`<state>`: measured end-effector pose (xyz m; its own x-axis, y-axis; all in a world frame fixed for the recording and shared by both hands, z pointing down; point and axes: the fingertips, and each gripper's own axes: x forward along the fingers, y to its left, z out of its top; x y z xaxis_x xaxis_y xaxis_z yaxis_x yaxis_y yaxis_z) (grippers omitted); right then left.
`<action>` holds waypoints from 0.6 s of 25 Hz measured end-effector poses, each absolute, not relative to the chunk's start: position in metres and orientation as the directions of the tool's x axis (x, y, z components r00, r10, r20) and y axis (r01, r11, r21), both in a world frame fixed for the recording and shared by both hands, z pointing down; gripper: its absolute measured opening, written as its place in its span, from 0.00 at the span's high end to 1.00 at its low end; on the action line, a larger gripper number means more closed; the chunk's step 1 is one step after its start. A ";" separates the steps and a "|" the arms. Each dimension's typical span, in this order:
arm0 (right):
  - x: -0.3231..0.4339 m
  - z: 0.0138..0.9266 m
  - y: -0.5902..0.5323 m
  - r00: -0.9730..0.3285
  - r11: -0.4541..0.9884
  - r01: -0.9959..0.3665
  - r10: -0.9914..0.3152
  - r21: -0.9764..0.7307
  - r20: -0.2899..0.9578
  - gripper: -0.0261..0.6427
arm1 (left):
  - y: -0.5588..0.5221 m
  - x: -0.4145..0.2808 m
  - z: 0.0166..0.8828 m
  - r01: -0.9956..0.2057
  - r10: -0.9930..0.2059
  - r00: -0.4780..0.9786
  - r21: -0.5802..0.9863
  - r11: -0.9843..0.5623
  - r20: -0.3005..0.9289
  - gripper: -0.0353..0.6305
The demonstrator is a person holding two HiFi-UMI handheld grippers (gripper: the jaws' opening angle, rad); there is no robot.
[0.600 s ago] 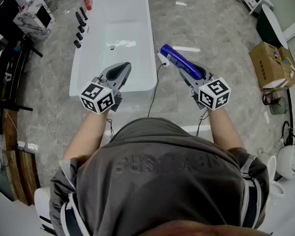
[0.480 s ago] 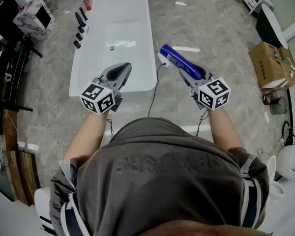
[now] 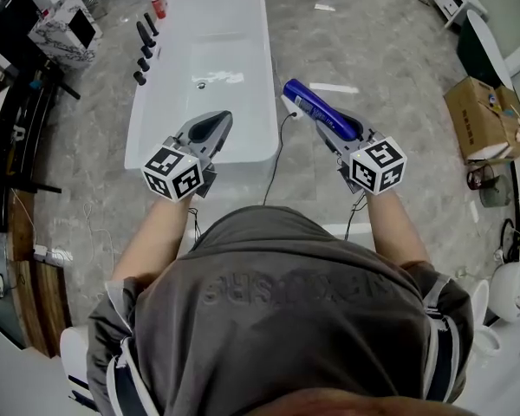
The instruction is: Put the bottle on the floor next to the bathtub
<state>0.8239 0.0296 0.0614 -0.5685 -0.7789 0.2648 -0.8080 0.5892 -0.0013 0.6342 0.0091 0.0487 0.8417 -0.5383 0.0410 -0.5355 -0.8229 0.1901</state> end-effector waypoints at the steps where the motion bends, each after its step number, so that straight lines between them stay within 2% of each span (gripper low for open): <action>1: 0.824 0.062 0.029 -0.575 0.596 -0.803 -0.774 -0.002 0.265 0.76 | 0.010 0.636 0.049 -0.539 -0.541 0.840 0.188 -0.821 0.047 0.94; 11: 0.855 0.071 0.029 -0.681 0.707 -0.707 -0.687 0.020 0.252 0.76 | 0.036 0.671 0.047 -0.652 -0.645 0.757 0.184 -0.735 0.106 0.94; 15: 0.850 0.080 0.026 -0.738 0.764 -0.645 -0.628 0.015 0.246 0.76 | 0.047 0.662 0.049 -0.716 -0.704 0.696 0.204 -0.668 0.140 0.94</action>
